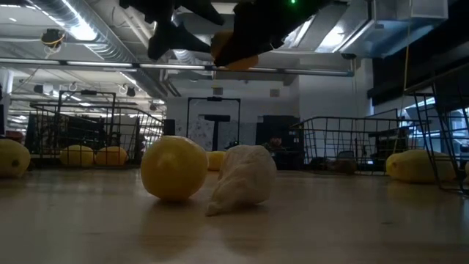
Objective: Sort produce into baskets
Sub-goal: Put the yellow lemon into the top left wire basket
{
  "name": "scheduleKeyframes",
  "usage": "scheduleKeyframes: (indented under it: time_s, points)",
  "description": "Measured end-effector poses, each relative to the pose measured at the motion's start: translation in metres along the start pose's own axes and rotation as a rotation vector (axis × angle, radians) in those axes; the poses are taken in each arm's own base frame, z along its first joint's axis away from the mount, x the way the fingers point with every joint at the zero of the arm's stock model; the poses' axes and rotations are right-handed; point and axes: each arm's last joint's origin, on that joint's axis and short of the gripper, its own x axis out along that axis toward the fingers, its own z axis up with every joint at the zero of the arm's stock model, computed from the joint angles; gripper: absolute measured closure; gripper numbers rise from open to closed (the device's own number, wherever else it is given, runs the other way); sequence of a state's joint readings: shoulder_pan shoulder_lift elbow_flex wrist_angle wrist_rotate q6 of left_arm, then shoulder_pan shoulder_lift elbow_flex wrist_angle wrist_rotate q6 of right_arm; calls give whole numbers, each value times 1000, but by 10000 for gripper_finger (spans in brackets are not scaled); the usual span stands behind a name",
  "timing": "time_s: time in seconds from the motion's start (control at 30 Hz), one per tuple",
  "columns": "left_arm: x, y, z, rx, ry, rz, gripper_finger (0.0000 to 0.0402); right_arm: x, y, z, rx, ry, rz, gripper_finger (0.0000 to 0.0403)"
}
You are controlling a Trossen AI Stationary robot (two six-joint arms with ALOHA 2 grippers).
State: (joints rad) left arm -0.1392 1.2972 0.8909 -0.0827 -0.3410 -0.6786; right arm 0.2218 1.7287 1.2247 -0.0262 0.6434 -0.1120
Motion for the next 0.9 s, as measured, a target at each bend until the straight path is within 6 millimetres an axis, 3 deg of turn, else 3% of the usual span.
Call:
scheduleKeyframes:
  time_s: [0.37, 0.73, 0.9]
  points:
    - [2, 3, 3, -7, -9, -1, 80, -1, 0, 4, 17, -25, 15, 152]
    - [2, 1, 3, 16, 3, -34, 78, -1, 0, 10, 22, -86, 52, 152]
    - [2, 0, 3, 44, 2, -44, 107, -1, 1, 10, 21, -93, 78, 152]
